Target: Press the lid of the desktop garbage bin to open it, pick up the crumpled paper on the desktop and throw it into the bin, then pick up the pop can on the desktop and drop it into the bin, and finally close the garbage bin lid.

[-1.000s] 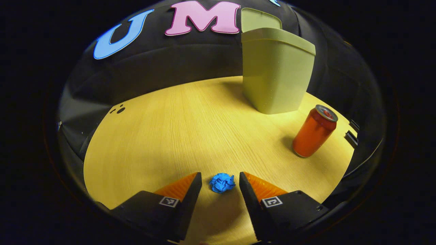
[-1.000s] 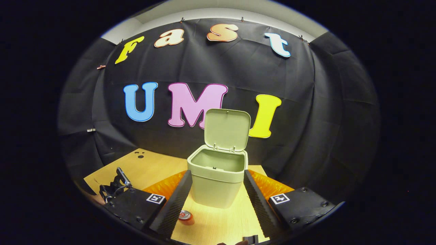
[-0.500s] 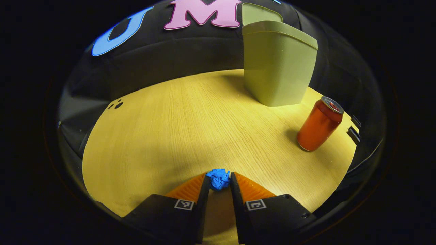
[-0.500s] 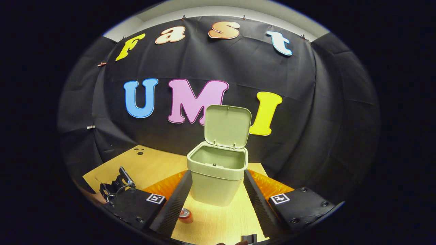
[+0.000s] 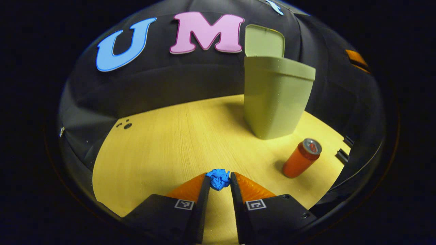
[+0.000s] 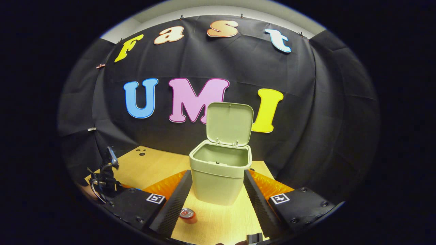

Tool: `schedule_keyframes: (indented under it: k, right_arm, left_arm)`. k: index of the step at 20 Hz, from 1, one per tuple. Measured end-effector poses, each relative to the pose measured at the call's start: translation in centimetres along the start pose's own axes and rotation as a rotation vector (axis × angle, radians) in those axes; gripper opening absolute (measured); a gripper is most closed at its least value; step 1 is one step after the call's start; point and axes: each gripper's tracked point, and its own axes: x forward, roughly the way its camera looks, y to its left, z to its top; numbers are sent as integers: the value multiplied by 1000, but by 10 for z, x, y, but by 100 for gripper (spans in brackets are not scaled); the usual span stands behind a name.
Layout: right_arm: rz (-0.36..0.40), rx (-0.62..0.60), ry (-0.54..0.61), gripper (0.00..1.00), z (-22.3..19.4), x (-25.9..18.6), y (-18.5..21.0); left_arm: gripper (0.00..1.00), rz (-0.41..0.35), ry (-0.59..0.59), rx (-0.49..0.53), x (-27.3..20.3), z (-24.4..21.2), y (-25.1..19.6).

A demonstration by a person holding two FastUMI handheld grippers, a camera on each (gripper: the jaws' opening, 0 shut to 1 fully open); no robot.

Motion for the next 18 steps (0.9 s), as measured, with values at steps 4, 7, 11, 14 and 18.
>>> schedule_keyframes:
  k: [4, 7, 11, 14, 18]
  right_arm:
    - [8, 10, 0, 96, -2, 3, 3]
    - [7, 12, 3, 96, -4, 3, 3]
    - [3, 9, 13, 96, -9, 3, 1]
    - [-9, 11, 12, 96, -11, 1, -3]
    - [-30, 28, 16, 96, -14, -2, -13]
  left_arm:
    - [41, -7, -123, 5, -20, 62, -2]
    - [41, -28, -226, -17, -32, 115, -7]
    - [41, -72, -352, -62, -44, 184, -12]
    - [41, -121, -423, -86, -44, 229, -26]
    - [41, -201, -491, -55, -29, 280, -57]
